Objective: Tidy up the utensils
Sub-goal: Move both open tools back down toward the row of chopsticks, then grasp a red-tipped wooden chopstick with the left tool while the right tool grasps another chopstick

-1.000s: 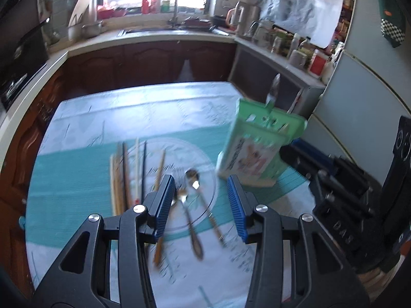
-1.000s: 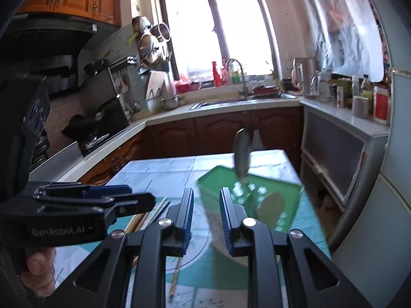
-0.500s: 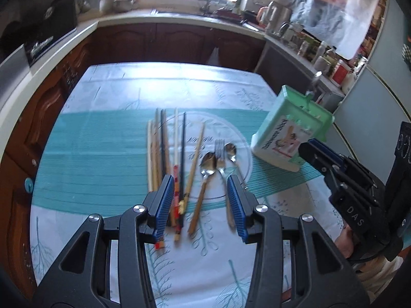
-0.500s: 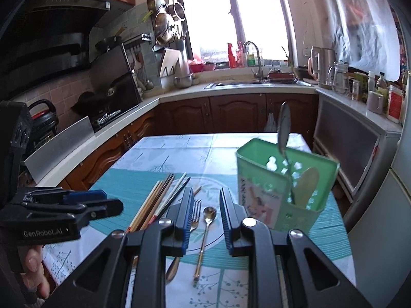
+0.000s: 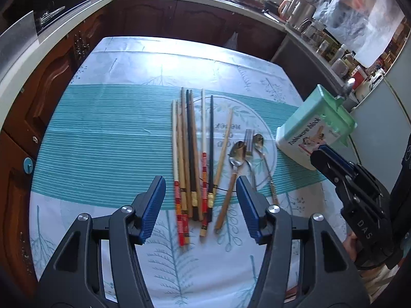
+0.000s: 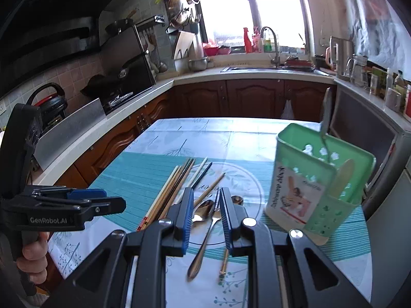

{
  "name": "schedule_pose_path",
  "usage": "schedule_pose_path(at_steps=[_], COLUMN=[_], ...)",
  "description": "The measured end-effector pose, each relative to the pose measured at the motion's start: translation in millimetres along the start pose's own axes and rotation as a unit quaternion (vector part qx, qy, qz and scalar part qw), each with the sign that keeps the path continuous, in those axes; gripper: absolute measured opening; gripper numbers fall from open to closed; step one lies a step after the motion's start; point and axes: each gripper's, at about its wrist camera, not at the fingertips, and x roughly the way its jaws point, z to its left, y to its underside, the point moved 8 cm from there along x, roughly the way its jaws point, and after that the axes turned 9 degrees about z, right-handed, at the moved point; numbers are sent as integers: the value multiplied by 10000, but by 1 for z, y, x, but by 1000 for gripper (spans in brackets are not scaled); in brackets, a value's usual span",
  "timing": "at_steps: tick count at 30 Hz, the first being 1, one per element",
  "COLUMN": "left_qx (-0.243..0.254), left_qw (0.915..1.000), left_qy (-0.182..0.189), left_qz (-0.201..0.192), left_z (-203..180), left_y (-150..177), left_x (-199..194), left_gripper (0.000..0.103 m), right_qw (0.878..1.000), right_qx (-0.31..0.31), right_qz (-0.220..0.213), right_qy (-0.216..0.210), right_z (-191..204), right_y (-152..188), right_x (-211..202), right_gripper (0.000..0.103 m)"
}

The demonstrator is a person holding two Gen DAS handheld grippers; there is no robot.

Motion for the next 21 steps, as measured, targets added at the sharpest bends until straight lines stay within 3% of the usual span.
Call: schedule_pose_path(at_steps=[3,10,14,21], left_qx=[36,154,181,-109], left_qw=[9999,9994,9977,9915], left_qy=[-131,-3,-15,164], left_qz=[77,308,652,1287], left_z=[7,19,30,52], left_y=[-8,-32,-50,-77], left_x=[8,25,49,92], left_gripper=[54,53,31,24], right_qw=[9999,9977,9931,9761], right_qx=[-10,27,157,662], right_qz=[130,637,1076,1929], right_qy=[-13,-244,-446,-746], right_z=[4,16,20,23], right_y=[1,-5,-11,-27], right_x=[7,33,55,107], right_gripper=[21,21,21,21])
